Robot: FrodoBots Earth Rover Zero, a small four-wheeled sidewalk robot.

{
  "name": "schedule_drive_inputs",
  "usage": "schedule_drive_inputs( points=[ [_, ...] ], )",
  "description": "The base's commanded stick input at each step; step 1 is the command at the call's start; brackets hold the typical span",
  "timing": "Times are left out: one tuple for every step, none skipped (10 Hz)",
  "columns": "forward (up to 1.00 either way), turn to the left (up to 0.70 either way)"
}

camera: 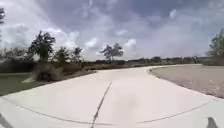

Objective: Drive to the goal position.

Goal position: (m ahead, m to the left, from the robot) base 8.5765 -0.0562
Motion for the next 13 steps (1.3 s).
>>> schedule_drive_inputs(
  points=[
    [0.7,0.0],
    [0.7,0.0],
    [0.7,0.0],
    [0.7,0.0],
    [0.7,0.0],
    [0.7,0.0],
    [0.7,0.0],
    [0.7,0.0],
    [0.7,0.0],
    [0.7,0.0],
    [0.7,0.0],
    [0.7,0.0],
    [0.7,0.0]
  ],
)
